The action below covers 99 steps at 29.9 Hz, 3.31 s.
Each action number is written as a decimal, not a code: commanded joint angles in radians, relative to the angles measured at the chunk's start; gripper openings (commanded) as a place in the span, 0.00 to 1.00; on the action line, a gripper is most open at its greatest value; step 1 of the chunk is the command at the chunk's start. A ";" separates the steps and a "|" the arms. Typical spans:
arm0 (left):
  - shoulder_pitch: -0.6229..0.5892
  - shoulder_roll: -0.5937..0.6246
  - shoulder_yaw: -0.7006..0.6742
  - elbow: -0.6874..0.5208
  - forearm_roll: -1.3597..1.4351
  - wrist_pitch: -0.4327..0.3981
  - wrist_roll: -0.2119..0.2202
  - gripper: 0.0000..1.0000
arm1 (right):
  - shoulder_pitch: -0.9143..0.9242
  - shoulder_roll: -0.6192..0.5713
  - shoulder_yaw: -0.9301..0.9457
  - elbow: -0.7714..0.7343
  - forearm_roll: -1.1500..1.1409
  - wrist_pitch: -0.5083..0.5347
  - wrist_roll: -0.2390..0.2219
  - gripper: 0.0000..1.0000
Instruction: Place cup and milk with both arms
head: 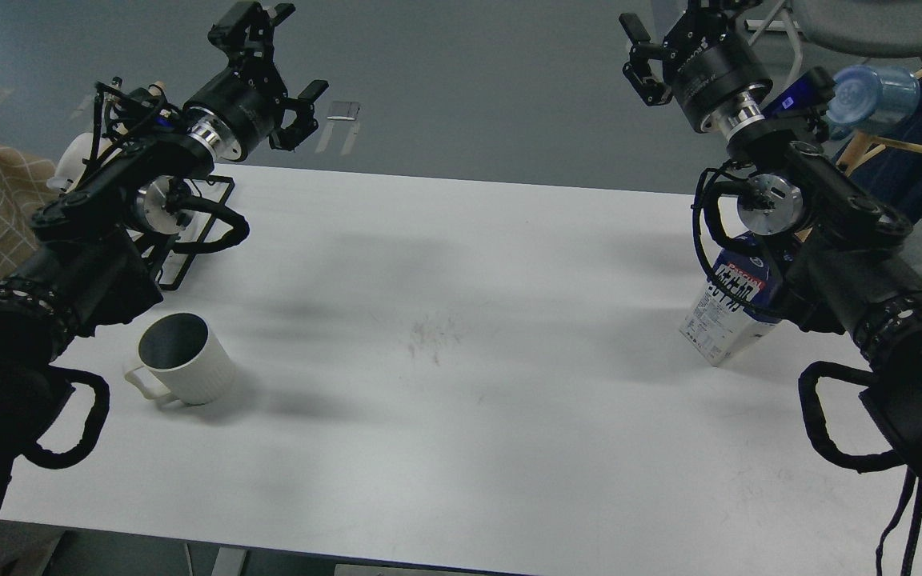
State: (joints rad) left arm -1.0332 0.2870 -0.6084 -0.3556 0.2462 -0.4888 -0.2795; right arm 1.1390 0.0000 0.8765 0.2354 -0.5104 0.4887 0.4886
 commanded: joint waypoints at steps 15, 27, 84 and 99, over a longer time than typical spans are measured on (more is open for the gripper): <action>0.009 0.049 0.001 -0.082 -0.022 0.000 -0.012 1.00 | -0.005 0.000 -0.001 -0.004 0.003 0.000 0.000 1.00; 0.012 0.055 0.006 -0.057 -0.022 0.000 -0.004 1.00 | -0.001 0.000 -0.005 -0.004 0.003 0.000 0.000 1.00; 0.042 0.060 -0.033 -0.158 -0.018 0.000 -0.029 1.00 | 0.001 0.000 -0.005 -0.005 0.001 0.000 0.000 1.00; 0.062 0.120 -0.019 -0.267 0.050 0.000 -0.029 1.00 | 0.001 0.000 -0.005 -0.005 0.003 0.000 0.000 1.00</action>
State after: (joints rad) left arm -0.9735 0.4037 -0.6279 -0.6205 0.2960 -0.4887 -0.3089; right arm 1.1410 0.0000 0.8719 0.2302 -0.5081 0.4887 0.4887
